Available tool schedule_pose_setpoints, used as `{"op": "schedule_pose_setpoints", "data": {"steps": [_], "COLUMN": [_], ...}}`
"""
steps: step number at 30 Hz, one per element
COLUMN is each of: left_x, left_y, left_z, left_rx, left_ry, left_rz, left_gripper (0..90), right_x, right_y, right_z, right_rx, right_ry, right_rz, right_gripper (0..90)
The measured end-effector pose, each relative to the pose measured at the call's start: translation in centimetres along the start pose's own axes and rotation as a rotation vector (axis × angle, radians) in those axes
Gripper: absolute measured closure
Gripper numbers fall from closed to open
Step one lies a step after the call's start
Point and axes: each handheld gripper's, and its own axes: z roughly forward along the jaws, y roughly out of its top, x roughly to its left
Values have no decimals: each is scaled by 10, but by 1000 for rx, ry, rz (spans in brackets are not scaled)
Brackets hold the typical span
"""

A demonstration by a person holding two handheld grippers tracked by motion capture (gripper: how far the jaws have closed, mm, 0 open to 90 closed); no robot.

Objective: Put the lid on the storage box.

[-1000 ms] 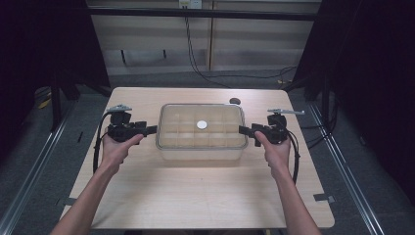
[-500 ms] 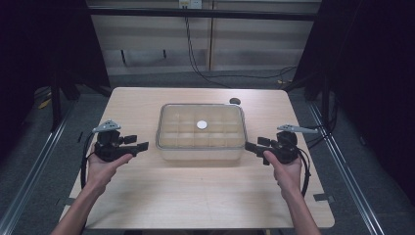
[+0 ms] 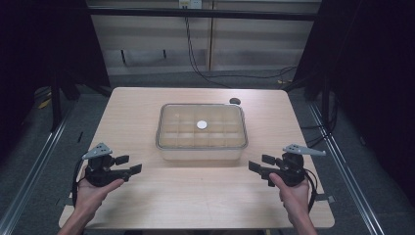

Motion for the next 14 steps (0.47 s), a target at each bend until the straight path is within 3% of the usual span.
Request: {"op": "schedule_pose_setpoints", "data": {"steps": [2, 5, 7, 10, 12, 14], "left_x": [-2, -6, -9, -15, -19, -21], "left_y": [-7, -16, -22, -34, -41, -42], "left_z": [-1, -6, -9, -10, -9, -13], "left_rx": [7, 14, 17, 30, 57, 37], "left_ry": [15, 24, 11, 19, 14, -3], "left_rz": [-18, -5, -24, -5, 17, 24], "left_gripper": [294, 292, 271, 261, 261, 288], "right_x": [0, -1, -1, -3, -5, -9], "right_y": [-5, -17, -25, -38, -46, -53], "right_z": [-3, -8, -11, -17, -22, -23], "right_rx": [3, -7, -3, -12, -22, -26], "right_ry": [1, -21, -32, -42, -73, -97], "right_rz": [1, 15, 18, 41, 41, 48], "right_gripper": [276, 265, 252, 248, 246, 242]}}
